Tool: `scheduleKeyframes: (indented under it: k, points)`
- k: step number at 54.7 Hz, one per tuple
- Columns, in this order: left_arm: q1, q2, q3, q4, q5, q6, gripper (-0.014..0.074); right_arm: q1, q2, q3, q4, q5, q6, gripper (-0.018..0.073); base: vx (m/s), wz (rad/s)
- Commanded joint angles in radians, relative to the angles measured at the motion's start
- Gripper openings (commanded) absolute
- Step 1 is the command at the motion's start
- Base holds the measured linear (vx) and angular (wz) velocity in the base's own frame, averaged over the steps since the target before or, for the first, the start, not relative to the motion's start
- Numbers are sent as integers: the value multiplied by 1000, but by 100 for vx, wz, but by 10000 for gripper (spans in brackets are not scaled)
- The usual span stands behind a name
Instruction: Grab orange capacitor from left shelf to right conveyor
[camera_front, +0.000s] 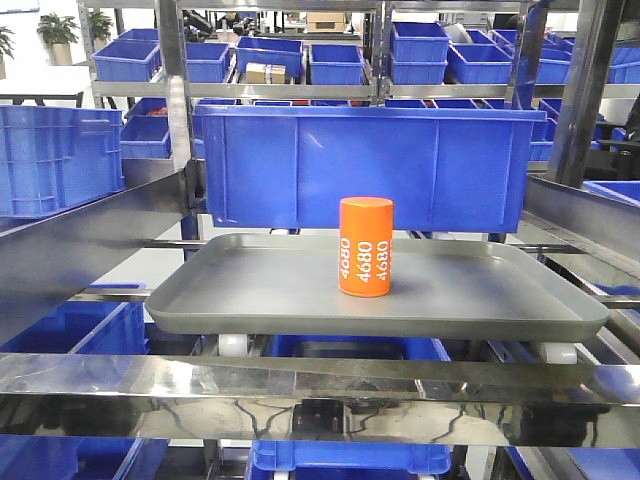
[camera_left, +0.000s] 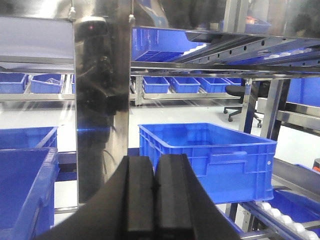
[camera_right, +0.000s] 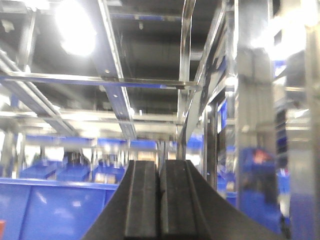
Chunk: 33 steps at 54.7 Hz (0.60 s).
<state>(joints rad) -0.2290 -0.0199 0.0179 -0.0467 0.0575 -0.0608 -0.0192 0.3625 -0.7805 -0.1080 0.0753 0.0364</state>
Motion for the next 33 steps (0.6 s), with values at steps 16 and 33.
scheduleKeyframes:
  k: [16,33]
  points:
    - [-8,-4,-30,-5,-81,-6,-6,0,289,-175,-12,22,-9,-11,0,0]
    - [-8,-4,-30,-5,-81,-6,-6,0,287,-175,-9,31,-9,105,0,0]
